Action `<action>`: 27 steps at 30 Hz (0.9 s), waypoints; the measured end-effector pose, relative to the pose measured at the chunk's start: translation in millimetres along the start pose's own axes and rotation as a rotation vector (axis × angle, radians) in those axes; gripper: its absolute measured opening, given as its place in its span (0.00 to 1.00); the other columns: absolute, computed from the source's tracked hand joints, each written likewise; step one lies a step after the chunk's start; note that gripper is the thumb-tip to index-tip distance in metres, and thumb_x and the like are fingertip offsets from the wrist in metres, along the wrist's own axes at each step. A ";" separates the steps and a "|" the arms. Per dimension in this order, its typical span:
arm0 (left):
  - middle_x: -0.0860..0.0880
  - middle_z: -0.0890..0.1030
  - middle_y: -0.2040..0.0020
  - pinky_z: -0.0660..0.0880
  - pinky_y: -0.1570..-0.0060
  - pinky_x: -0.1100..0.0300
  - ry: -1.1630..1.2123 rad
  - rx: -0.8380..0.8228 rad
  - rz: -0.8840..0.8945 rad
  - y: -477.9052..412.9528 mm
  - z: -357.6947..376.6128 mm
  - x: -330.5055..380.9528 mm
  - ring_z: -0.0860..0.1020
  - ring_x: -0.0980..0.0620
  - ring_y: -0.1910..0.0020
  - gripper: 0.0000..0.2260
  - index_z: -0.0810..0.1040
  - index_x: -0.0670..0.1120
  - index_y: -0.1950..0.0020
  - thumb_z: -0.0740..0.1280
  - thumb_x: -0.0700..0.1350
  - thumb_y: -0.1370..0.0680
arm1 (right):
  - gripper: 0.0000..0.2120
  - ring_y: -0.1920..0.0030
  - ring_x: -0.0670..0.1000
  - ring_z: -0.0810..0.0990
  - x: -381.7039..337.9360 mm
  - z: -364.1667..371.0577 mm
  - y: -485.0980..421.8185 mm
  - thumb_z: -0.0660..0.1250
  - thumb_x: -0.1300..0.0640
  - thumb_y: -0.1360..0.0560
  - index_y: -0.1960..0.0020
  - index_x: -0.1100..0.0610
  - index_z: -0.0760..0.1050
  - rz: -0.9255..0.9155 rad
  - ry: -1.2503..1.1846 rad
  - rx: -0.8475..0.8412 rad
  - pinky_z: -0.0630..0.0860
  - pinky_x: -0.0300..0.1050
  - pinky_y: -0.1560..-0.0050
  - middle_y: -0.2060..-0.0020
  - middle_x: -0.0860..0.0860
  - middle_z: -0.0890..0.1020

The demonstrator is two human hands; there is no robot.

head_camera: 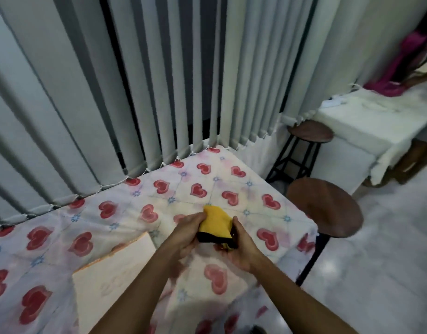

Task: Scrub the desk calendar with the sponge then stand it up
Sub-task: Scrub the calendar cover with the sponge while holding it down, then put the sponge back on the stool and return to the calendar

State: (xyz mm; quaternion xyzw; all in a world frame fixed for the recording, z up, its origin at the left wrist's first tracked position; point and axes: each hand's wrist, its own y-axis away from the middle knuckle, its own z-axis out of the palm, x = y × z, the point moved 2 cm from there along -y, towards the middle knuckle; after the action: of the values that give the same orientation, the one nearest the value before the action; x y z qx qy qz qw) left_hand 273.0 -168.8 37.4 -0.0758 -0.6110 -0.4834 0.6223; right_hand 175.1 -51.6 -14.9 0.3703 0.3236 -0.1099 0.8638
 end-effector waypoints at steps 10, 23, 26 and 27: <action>0.37 0.74 0.38 0.77 0.47 0.48 -0.555 -0.124 0.181 -108.4 204.8 -5.9 0.77 0.40 0.43 0.28 0.59 0.45 0.30 0.68 0.35 0.26 | 0.10 0.44 0.56 0.76 -165.6 -186.1 -9.7 0.63 0.59 0.21 0.40 0.58 0.69 -0.438 0.420 0.511 0.74 0.55 0.41 0.41 0.59 0.76; 0.40 0.79 0.39 0.72 0.42 0.54 -1.054 -0.172 0.326 -255.1 367.9 -83.1 0.76 0.40 0.40 0.19 0.75 0.42 0.39 0.63 0.31 0.29 | 0.14 0.44 0.60 0.78 -235.4 -358.4 -70.2 0.66 0.58 0.24 0.40 0.59 0.74 -0.283 0.852 0.909 0.75 0.51 0.44 0.45 0.60 0.81; 0.39 0.79 0.38 0.73 0.40 0.51 -1.201 -0.185 0.310 -268.6 370.7 -95.5 0.75 0.39 0.38 0.21 0.74 0.45 0.34 0.61 0.33 0.26 | 0.14 0.45 0.62 0.78 -235.3 -366.4 -76.4 0.63 0.59 0.24 0.39 0.59 0.73 -0.243 1.004 0.869 0.76 0.54 0.45 0.46 0.63 0.81; 0.38 0.78 0.37 0.73 0.38 0.50 -1.272 -0.198 0.300 -272.0 372.2 -97.5 0.75 0.39 0.38 0.21 0.73 0.46 0.33 0.61 0.35 0.25 | 0.14 0.45 0.63 0.78 -235.9 -365.8 -77.4 0.62 0.59 0.23 0.39 0.59 0.72 -0.224 1.061 0.866 0.77 0.55 0.45 0.45 0.63 0.80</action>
State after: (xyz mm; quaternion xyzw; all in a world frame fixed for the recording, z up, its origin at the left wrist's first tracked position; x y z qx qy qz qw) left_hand -150.8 -6.0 -88.9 -0.4876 -0.7950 -0.3063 0.1909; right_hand -213.7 142.4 -96.7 0.6497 0.6656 -0.1216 0.3467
